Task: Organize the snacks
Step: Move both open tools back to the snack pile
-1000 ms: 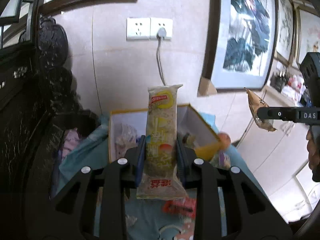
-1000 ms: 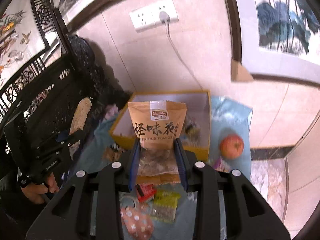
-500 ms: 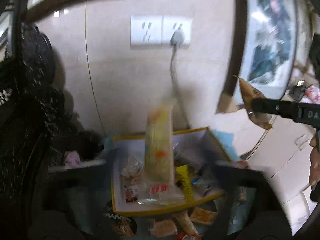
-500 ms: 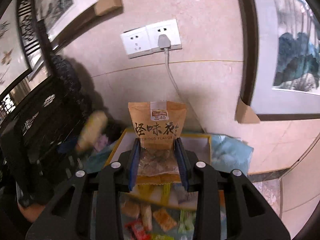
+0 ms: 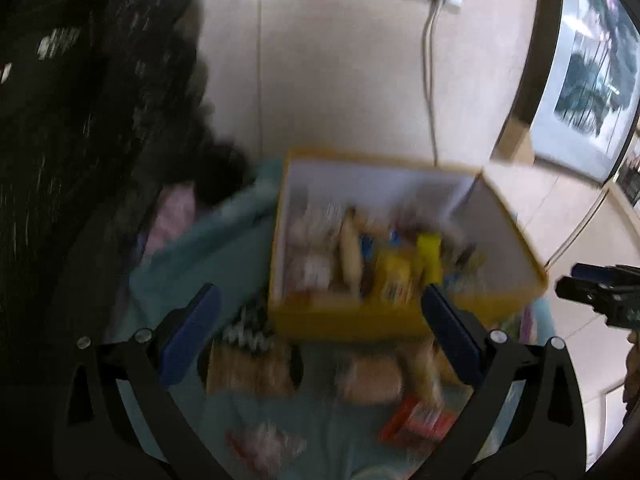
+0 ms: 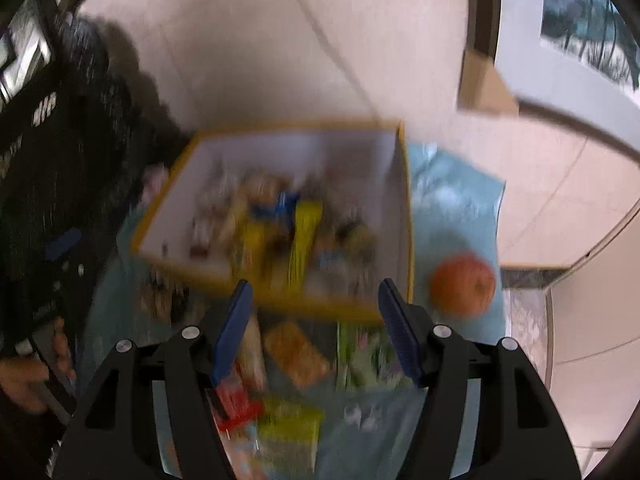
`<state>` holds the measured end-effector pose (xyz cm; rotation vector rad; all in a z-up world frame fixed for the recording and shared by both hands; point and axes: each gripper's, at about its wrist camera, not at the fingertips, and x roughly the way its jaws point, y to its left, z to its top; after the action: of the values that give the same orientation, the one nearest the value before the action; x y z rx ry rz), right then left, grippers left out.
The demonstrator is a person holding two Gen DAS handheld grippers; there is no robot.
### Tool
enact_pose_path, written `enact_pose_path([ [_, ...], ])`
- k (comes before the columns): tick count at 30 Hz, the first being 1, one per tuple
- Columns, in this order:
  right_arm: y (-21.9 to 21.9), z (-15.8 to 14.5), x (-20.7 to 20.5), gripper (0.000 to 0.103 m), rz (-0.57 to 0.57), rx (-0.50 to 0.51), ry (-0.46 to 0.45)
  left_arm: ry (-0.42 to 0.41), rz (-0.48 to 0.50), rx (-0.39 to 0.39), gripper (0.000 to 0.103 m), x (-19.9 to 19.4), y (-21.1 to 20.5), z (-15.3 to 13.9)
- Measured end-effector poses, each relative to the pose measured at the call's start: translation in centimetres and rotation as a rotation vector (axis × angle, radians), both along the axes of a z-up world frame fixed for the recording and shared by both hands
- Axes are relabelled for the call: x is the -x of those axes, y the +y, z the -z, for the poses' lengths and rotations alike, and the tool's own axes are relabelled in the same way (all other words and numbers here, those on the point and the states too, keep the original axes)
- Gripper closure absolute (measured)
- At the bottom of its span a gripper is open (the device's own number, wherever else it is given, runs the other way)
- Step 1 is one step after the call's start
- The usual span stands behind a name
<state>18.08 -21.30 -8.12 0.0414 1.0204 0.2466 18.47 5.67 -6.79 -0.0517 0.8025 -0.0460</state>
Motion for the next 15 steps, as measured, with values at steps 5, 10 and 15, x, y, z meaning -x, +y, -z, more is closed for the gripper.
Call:
enact_pose_path([
  [5,0.2,4.5,4.8,0.037,-0.044,0.042,0.09,0.108,-0.016,-0.021,0.002,3.7,1.1,4.8],
  [10,0.5,8.9,7.4,0.035,-0.019,0.006,0.216,0.164,-0.044,-0.061,0.002,6.7,2.2,8.7],
  [15,2.9,11.3,9.0,0.035,-0.048,0.027,0.254,0.219,-0.067,-0.082,0.002,8.1,3.1,11.5],
])
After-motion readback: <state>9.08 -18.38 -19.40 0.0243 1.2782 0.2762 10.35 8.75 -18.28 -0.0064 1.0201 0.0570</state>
